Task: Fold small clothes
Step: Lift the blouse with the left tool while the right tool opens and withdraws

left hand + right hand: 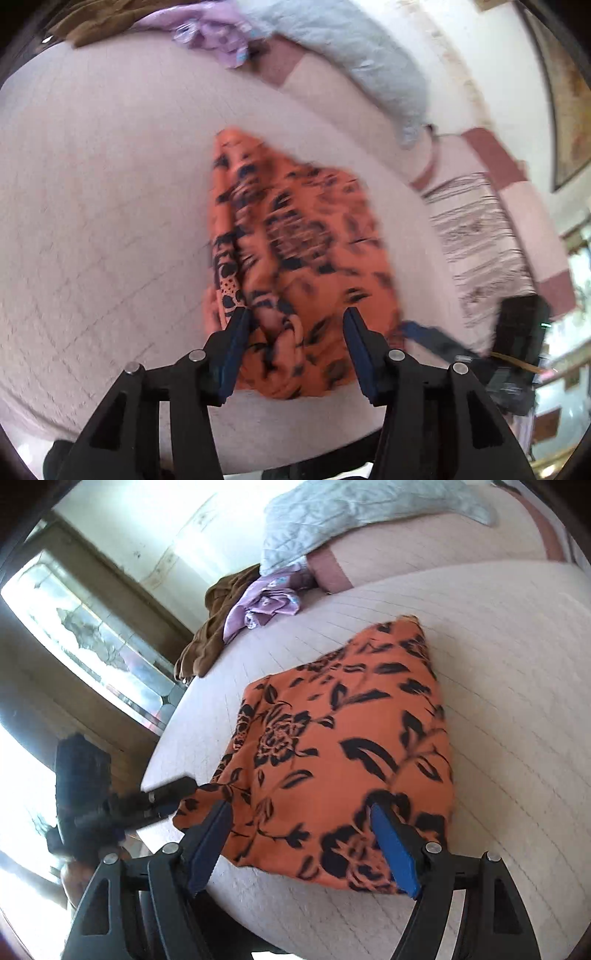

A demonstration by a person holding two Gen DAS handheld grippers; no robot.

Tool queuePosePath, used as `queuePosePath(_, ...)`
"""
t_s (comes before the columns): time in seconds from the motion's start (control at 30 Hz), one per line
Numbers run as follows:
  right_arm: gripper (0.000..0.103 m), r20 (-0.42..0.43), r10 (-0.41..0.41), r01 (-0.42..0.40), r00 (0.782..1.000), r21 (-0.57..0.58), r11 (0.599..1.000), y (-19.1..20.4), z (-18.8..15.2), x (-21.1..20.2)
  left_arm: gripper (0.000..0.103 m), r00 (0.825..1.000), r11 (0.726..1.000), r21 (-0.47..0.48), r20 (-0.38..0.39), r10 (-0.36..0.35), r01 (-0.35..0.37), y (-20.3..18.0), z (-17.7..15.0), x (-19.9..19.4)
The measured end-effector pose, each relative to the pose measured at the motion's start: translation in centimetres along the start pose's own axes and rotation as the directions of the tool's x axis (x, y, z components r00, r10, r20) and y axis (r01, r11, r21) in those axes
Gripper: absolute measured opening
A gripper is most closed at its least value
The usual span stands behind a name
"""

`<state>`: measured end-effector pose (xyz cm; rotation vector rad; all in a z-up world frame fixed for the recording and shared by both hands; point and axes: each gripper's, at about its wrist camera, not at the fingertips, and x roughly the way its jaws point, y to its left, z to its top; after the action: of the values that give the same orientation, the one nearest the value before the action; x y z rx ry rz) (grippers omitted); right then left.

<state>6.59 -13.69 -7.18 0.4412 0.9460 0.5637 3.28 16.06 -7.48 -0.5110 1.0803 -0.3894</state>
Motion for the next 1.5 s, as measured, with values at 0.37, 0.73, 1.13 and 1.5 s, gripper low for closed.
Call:
queuePosePath(0.37, 0.081, -0.052, 0.286, -0.255, 0.957, 0.327, 0.910, -4.1, -3.3, 0.7, 0.016, 0.999, 0.997, -0.070, -0.030, 0.042, -0.044, 1.8, -0.4, 2.2)
queuePosePath(0.73, 0.079, 0.140, 0.401, -0.393, 0.905, 0.636, 0.665, -8.5, -4.1, 3.6, 0.017, 1.000, 0.993, -0.120, -0.010, 0.001, -0.002, 2.8, -0.8, 2.7)
queuePosePath(1.13, 0.024, 0.075, 0.278, -0.261, 0.958, 0.633, 0.729, -10.3, -4.2, 3.1, 0.017, 0.999, 0.991, -0.132, 0.036, -0.004, 0.009, 3.2, -1.6, 2.9)
queuePosePath(1.5, 0.076, 0.027, 0.277, -0.257, 0.961, 0.467, 0.846, -9.6, -5.4, 0.1, 0.014, 0.996, 0.997, -0.069, 0.076, 0.037, -0.032, 1.2, -0.6, 0.9)
